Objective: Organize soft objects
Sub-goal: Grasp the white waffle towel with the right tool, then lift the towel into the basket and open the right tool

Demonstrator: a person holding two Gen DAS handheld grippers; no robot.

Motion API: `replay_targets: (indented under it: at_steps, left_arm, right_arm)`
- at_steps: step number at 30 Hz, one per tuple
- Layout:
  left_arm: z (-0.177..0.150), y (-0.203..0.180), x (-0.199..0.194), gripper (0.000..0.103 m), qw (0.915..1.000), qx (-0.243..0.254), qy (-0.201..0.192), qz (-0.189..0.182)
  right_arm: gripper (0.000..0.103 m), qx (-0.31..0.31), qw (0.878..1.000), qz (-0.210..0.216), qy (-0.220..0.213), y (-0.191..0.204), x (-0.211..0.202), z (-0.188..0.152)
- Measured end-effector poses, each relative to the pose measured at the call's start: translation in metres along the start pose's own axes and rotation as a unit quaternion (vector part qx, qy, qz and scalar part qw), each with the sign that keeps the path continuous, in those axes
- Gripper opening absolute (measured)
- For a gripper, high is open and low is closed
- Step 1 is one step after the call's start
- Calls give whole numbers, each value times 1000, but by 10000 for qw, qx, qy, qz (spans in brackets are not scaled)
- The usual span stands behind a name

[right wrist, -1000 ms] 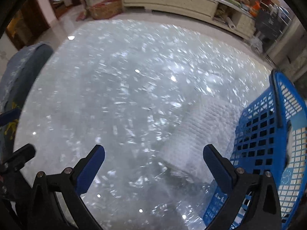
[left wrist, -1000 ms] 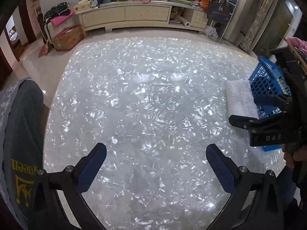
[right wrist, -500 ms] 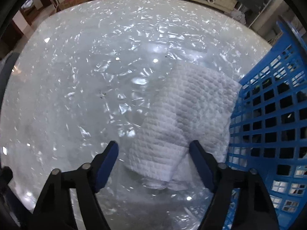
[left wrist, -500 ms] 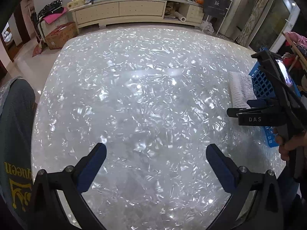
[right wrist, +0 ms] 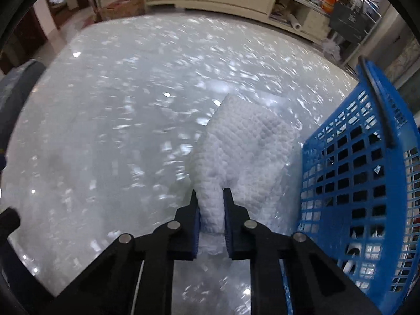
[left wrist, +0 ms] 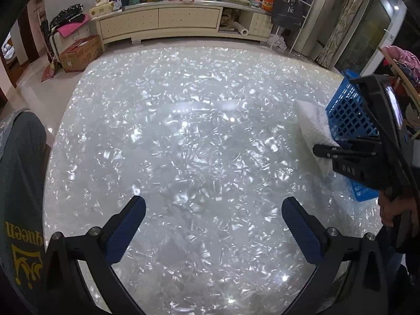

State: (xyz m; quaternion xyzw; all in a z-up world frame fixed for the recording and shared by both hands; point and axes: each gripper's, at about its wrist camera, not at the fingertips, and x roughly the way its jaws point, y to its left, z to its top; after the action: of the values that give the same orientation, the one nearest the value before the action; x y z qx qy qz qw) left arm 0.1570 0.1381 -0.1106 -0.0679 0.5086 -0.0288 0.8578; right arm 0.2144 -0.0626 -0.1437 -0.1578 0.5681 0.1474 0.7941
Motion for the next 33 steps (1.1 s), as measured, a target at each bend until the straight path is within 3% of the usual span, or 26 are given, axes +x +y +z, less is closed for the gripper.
replay_targets:
  at_steps: [7,17,27,33]
  left_arm:
    - [1,-15,-27,103,9998,37,-177,4]
    - [10,-68,-66,103,9983,427,-397,36]
    - [27,-128,-95,103,9947,821,-617,-86]
    - [46,-166,-96,103,9920,1057,-673,-172]
  right_arm:
    - [14,-78,9982,457,-368,7,-54,-23]
    - [14,-11,9919,902,-890,-14,-119,-47]
    - [14,155,9850,945,-1433,-53,-170,-62]
    - [14,299,9831,721,-1654,-83,-181,-62]
